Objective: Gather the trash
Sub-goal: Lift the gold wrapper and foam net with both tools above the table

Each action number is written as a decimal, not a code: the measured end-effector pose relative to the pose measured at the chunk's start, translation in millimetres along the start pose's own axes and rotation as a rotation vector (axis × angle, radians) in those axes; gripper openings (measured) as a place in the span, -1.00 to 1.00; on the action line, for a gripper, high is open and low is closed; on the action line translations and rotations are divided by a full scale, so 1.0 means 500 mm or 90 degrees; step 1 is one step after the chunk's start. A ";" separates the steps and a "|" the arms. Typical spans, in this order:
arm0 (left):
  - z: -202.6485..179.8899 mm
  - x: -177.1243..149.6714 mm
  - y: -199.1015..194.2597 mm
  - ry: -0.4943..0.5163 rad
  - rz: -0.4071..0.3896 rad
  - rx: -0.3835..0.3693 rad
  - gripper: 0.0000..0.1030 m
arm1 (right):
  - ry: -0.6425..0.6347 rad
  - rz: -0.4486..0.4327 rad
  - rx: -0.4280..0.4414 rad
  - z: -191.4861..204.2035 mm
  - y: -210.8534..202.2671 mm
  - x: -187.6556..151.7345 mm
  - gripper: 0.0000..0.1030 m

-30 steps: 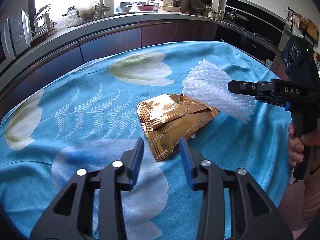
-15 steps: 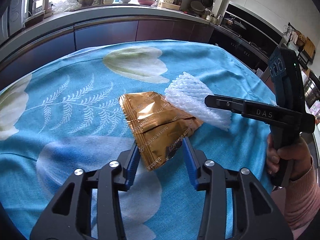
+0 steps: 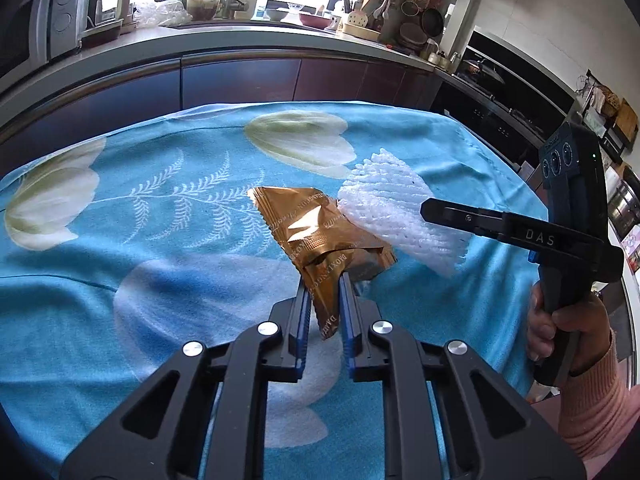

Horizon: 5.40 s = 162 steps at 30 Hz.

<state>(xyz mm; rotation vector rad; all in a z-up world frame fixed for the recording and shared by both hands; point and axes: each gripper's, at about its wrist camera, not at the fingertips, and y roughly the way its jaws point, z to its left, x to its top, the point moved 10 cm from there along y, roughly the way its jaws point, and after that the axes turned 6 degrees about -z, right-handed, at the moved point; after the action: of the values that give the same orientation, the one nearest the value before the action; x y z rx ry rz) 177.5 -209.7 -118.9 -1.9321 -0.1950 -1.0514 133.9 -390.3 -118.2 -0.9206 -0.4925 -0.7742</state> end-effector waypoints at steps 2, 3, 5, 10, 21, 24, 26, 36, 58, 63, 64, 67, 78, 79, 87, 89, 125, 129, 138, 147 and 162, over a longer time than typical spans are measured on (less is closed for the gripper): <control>0.009 0.000 -0.024 0.001 -0.013 0.010 -0.73 | 0.005 -0.007 0.019 0.016 -0.007 0.002 -0.59; 0.013 -0.001 -0.037 0.001 -0.019 0.014 -0.73 | 0.005 -0.010 0.028 0.027 -0.010 0.002 -0.59; 0.023 -0.003 -0.062 0.001 -0.031 0.025 -0.73 | 0.001 -0.013 0.043 0.050 -0.014 -0.001 -0.59; 0.053 -0.009 -0.116 -0.009 -0.054 0.048 -0.73 | -0.001 -0.017 0.079 0.099 -0.021 -0.011 -0.59; 0.120 -0.034 -0.218 -0.029 -0.089 0.097 -0.73 | -0.015 -0.012 0.121 0.187 -0.015 -0.037 -0.59; 0.134 -0.041 -0.239 -0.033 -0.095 0.111 -0.73 | -0.015 -0.007 0.129 0.201 -0.012 -0.044 -0.59; 0.145 -0.048 -0.251 -0.039 -0.098 0.115 -0.73 | -0.015 -0.005 0.135 0.210 -0.010 -0.048 -0.59; 0.194 -0.073 -0.305 -0.064 -0.112 0.140 -0.73 | -0.014 0.005 0.164 0.260 0.007 -0.072 -0.59; 0.225 -0.105 -0.367 -0.083 -0.130 0.172 -0.73 | -0.022 0.021 0.190 0.315 0.027 -0.094 -0.59; 0.229 -0.110 -0.377 -0.089 -0.132 0.177 -0.73 | -0.023 0.023 0.194 0.321 0.028 -0.098 -0.59; 0.230 -0.111 -0.379 -0.090 -0.132 0.177 -0.73 | -0.025 0.023 0.193 0.321 0.028 -0.098 -0.59; 0.234 -0.114 -0.381 -0.093 -0.131 0.179 -0.73 | -0.026 0.025 0.197 0.320 0.029 -0.099 -0.59; 0.247 -0.122 -0.393 -0.101 -0.135 0.187 -0.73 | -0.031 0.034 0.204 0.330 0.039 -0.100 -0.59; 0.248 -0.122 -0.395 -0.101 -0.136 0.188 -0.73 | -0.031 0.036 0.205 0.331 0.040 -0.101 -0.59; 0.255 -0.126 -0.405 -0.104 -0.140 0.195 -0.73 | -0.037 0.041 0.213 0.338 0.049 -0.100 -0.59; 0.255 -0.128 -0.409 -0.105 -0.141 0.196 -0.73 | -0.040 0.043 0.214 0.341 0.052 -0.100 -0.59; 0.281 -0.150 -0.468 -0.129 -0.158 0.224 -0.73 | -0.066 0.072 0.248 0.388 0.087 -0.111 -0.59; 0.284 -0.155 -0.476 -0.134 -0.160 0.229 -0.73 | -0.072 0.076 0.253 0.398 0.093 -0.114 -0.59; 0.300 -0.163 -0.493 -0.144 -0.164 0.239 -0.73 | -0.081 0.085 0.264 0.424 0.103 -0.124 -0.59; 0.313 -0.171 -0.506 -0.151 -0.167 0.251 -0.73 | -0.087 0.094 0.273 0.445 0.112 -0.136 -0.59; 0.339 -0.182 -0.527 -0.166 -0.171 0.270 -0.73 | -0.102 0.107 0.290 0.470 0.122 -0.143 -0.59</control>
<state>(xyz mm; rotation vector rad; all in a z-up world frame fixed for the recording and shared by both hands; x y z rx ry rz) 87.7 98.0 -57.7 -1.6731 -0.7797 -0.8383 122.3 -141.4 -74.2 -0.5898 -0.6887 -0.4112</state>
